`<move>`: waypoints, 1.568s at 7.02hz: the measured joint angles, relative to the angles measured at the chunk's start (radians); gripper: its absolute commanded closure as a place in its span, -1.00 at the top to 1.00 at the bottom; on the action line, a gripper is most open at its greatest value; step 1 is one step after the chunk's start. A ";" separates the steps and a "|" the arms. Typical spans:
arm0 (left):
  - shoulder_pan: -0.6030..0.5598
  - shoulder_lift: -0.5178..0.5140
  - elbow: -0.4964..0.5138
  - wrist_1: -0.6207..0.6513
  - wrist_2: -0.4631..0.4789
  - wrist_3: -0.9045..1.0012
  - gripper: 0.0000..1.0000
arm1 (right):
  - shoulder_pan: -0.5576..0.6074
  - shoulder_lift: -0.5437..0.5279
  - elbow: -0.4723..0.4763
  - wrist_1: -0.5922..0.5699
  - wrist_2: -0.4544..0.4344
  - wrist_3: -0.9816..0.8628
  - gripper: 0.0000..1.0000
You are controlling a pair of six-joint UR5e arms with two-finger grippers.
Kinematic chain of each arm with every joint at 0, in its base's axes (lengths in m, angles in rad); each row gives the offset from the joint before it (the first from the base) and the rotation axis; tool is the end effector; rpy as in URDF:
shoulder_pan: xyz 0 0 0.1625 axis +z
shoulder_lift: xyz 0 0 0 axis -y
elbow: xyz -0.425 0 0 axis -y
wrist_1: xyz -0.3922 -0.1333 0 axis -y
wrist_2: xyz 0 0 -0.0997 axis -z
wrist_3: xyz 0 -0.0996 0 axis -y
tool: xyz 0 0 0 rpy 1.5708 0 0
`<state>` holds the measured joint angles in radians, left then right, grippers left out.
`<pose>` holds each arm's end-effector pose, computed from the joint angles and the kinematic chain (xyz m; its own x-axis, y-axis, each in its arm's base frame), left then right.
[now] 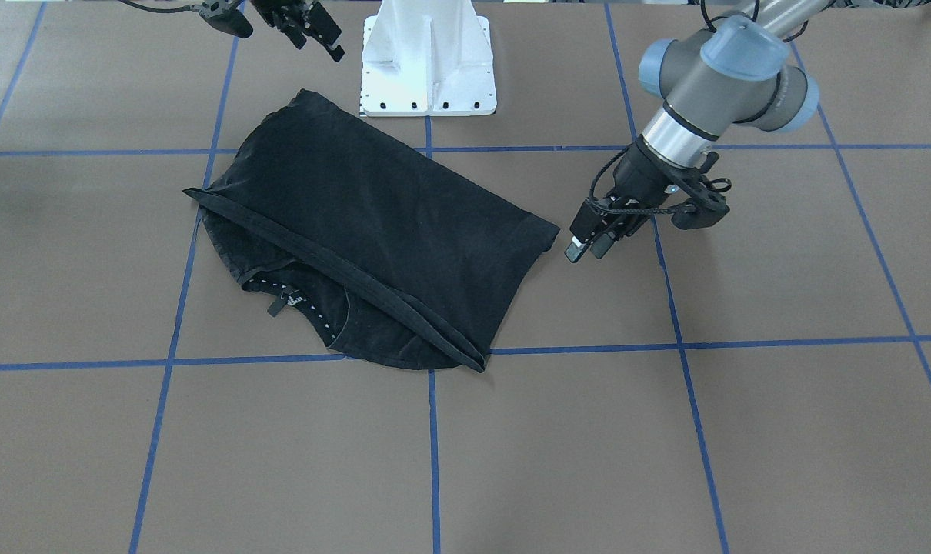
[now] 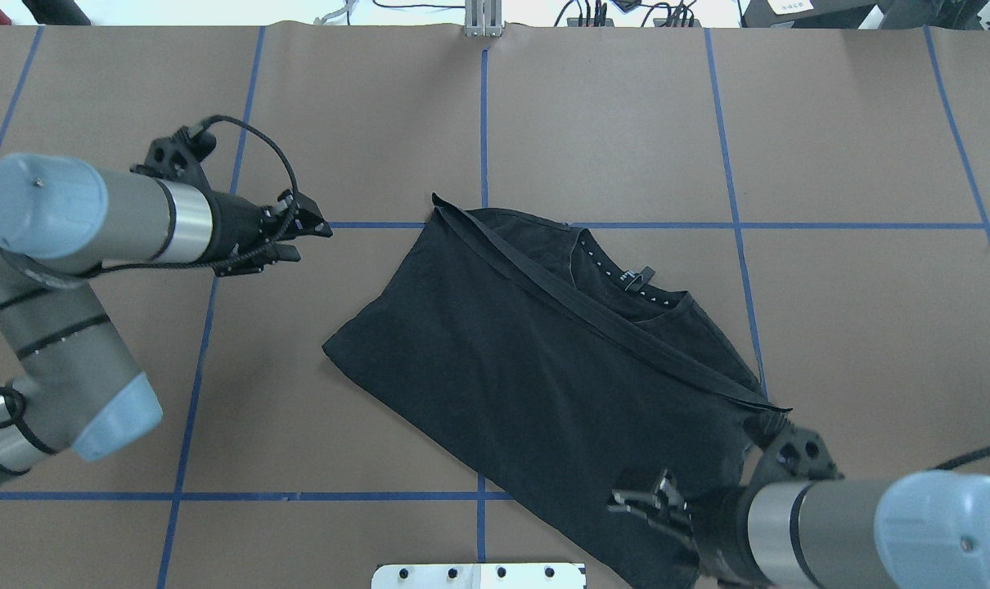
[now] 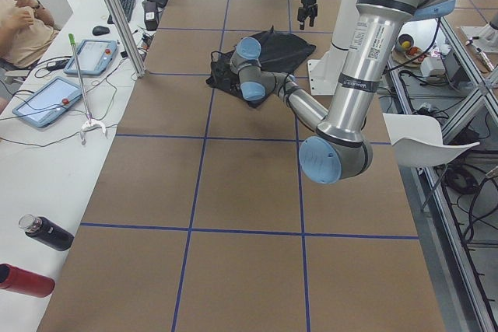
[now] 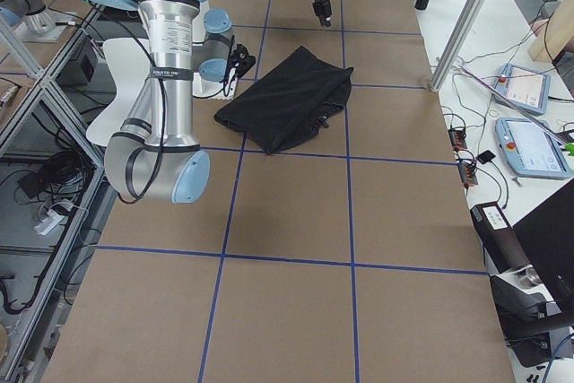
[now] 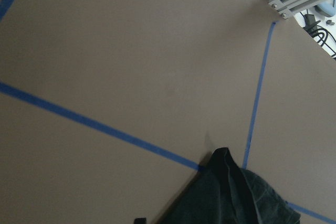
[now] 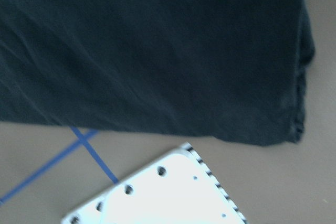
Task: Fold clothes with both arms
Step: 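Drag the shirt toward the robot with the right gripper while the left grasps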
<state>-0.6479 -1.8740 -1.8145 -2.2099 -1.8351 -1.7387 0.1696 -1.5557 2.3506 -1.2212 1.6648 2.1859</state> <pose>0.4044 -0.4407 0.3078 0.2300 -0.3764 -0.8975 0.4340 0.8651 -0.2516 -0.3858 -0.1918 0.2577 0.2845 0.6316 0.7212 -0.3036 0.7729 -0.5571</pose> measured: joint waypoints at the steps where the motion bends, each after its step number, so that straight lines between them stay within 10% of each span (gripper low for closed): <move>1: 0.079 0.006 -0.011 0.070 0.075 -0.035 0.23 | 0.101 0.041 -0.042 -0.001 0.000 -0.016 1.00; 11: 0.199 0.008 0.013 0.194 0.151 -0.057 -0.13 | 0.281 0.144 -0.170 -0.005 0.002 -0.053 1.00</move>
<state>-0.4490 -1.8656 -1.8017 -2.0156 -1.6843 -1.7958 0.4508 -1.4113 2.1802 -1.2264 1.6672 2.1327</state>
